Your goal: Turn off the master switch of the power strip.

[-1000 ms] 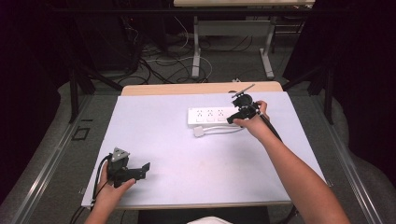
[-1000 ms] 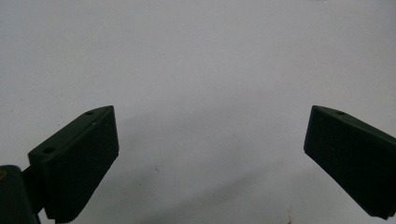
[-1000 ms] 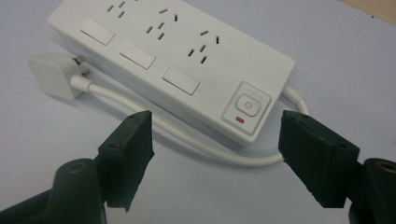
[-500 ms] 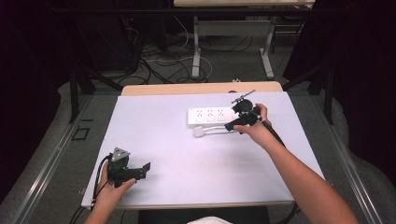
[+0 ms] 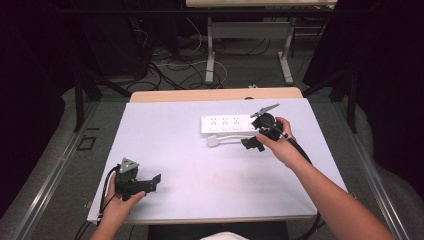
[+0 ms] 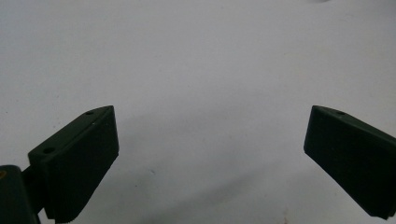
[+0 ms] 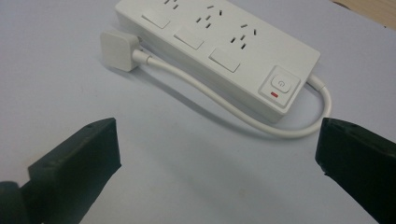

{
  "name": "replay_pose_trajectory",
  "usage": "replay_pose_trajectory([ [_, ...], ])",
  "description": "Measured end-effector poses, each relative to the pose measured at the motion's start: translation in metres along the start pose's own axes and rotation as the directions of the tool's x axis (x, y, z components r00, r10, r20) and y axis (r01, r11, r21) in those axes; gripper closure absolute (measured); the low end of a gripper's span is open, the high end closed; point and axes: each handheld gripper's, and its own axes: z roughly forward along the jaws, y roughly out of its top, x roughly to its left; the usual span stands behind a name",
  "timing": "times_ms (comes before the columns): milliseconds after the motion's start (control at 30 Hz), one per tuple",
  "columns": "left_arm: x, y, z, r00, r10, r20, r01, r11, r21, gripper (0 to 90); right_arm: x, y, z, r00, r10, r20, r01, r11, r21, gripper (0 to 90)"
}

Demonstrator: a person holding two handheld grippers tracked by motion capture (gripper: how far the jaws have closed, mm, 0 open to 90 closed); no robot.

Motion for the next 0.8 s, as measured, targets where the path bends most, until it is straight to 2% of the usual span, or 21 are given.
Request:
replay_pose_trajectory([
  [100,0.0,0.0,0.0,1.0,0.0,0.001,0.0,1.0,-0.001,3.1,0.002,-0.005,-0.006,0.9997,-0.023,-0.007,0.023,0.999,-0.022,0.0],
  [467,-0.001,0.0,0.0,1.0,-0.002,-0.002,0.002,1.0,-0.003,3.1,0.007,-0.03,-0.024,0.9989,-0.015,-0.044,0.012,0.998,-0.064,0.0],
  [600,-0.001,0.0,0.0,1.0,-0.003,-0.004,0.003,1.0,-0.009,3.0,0.007,-0.043,-0.028,0.9992,-0.031,-0.026,0.029,0.996,-0.08,0.0],
  [700,-0.001,-0.001,0.0,1.0,-0.01,-0.001,0.01,0.9998,-0.019,2.9,0.007,-0.053,-0.031,0.9994,-0.015,-0.031,0.012,0.995,-0.096,0.0],
  [800,-0.001,0.0,-0.001,1.0,-0.009,0.002,0.009,0.9999,-0.009,2.4,0.006,-0.063,-0.034,0.9996,-0.002,-0.028,-0.001,0.994,-0.111,0.0],
])
